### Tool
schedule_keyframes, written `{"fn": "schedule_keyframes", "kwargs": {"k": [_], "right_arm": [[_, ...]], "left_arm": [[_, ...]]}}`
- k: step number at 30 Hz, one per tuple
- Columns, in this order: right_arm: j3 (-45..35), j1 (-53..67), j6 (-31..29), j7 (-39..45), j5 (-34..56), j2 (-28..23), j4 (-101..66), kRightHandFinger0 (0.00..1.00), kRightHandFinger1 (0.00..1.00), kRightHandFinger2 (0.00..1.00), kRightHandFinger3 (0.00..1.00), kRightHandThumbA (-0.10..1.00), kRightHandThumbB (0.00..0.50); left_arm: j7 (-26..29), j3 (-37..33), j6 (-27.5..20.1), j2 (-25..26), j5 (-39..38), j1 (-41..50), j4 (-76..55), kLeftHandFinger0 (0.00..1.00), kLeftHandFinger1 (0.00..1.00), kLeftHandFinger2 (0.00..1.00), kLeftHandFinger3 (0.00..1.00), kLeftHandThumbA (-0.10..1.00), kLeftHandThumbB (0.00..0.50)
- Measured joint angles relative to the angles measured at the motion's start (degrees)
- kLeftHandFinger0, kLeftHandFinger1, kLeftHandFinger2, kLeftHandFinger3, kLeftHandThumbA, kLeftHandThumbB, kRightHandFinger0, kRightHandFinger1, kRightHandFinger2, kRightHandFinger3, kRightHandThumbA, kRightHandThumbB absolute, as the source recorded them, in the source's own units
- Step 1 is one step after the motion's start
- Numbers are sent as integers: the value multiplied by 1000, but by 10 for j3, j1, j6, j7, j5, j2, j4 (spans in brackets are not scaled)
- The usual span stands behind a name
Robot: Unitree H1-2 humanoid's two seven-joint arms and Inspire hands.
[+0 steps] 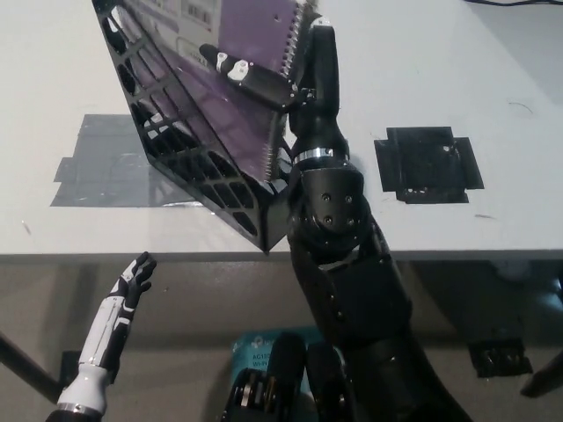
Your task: A person hands a notebook to the robot and the robot grabs it with its right hand and places it in the magazine stand kept in the centre of the desk infront of it.
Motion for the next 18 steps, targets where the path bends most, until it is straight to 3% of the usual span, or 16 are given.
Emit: {"fn": "schedule_keyframes", "kwargs": {"k": [2, 7, 18], "right_arm": [[15, 0, 0, 13, -11, -12, -5, 1000, 1000, 1000, 1000, 1000, 416], [45, -1, 12, 33, -38, -33, -31, 1000, 1000, 1000, 1000, 1000, 460], [52, -1, 41, 60, -63, -39, -94, 1000, 1000, 1000, 1000, 1000, 393]], "left_arm": [[0, 0, 0, 1, 0, -1, 1, 1000, 1000, 1000, 1000, 1000, 495], [0, 0, 0, 1, 0, -4, 4, 1000, 1000, 1000, 1000, 1000, 500], [-4, 0, 0, 2, 0, -7, 4, 1000, 1000, 1000, 1000, 1000, 499]]}}
